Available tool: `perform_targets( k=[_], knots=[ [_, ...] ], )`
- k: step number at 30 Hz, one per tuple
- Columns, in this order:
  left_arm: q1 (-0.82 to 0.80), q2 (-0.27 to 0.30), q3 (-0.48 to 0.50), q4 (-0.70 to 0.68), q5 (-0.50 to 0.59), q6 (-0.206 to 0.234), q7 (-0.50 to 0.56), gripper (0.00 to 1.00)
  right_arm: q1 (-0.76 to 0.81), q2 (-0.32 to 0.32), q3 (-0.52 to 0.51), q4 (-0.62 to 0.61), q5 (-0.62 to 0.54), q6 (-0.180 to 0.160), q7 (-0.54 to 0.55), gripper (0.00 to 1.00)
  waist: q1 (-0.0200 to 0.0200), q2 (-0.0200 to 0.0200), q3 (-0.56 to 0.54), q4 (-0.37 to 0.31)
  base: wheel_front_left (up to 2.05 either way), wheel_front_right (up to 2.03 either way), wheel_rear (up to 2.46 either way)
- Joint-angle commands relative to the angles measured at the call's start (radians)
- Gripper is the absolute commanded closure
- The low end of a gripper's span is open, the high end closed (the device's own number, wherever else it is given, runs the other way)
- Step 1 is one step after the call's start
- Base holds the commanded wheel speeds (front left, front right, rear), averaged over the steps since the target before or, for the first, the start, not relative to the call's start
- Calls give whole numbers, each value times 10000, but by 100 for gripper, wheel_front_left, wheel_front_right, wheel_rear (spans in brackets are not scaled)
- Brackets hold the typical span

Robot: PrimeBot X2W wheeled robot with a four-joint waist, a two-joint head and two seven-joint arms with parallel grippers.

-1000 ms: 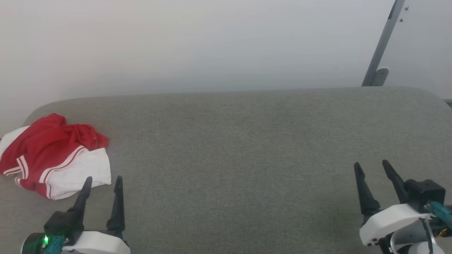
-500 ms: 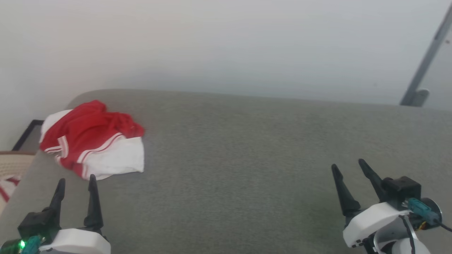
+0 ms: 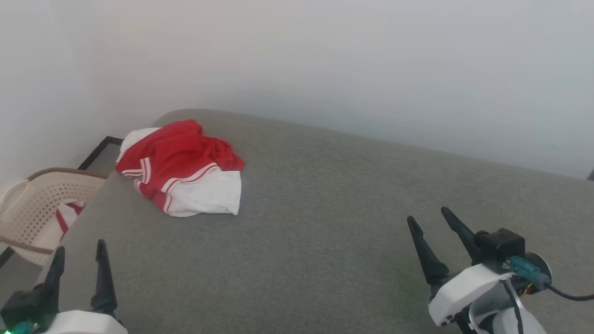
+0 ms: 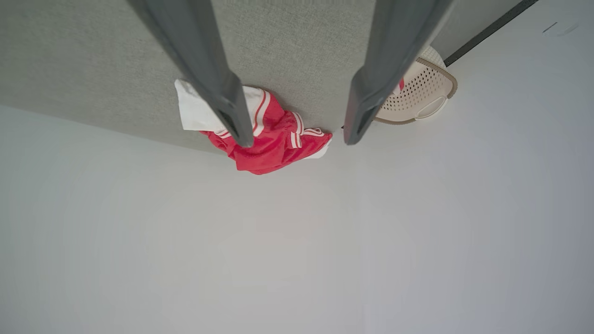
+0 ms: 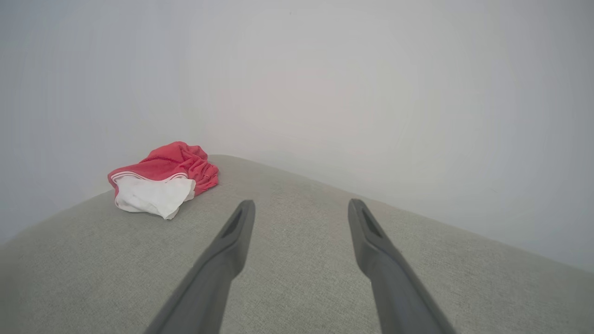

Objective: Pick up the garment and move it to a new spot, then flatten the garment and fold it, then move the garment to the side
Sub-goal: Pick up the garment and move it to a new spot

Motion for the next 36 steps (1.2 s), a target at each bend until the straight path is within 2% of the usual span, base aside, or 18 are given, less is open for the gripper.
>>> perform_targets(
  k=[1,4,9,20,27,36],
  knots=[
    [101,20,21,-69,-113,40,16,0,-44,24,6,60,71,1,-72,0,0,-1,-32,130,0,0,0],
    [110,42,-25,-137,-129,51,90,0,-60,38,29,114,51,1,-106,0,0,-1,-25,208,0,0,0],
    [-343,148,-160,-45,-318,-208,439,0,-196,-70,77,136,85,1,-81,0,0,-1,145,83,0,0,0],
    [-1903,609,-236,803,-480,-465,988,0,-437,-359,-9,-145,12,1,170,0,0,-1,901,-758,0,0,0],
    [-3555,951,-209,2018,-733,-777,1226,0,-809,-726,-199,-627,-38,1,400,0,0,-1,2068,-1366,0,0,0],
    [-5749,1270,-472,4298,-751,-1054,1774,0,-1359,-1110,-394,-1292,-97,1,666,0,0,-1,3574,-1885,0,0,0]
  ],
)
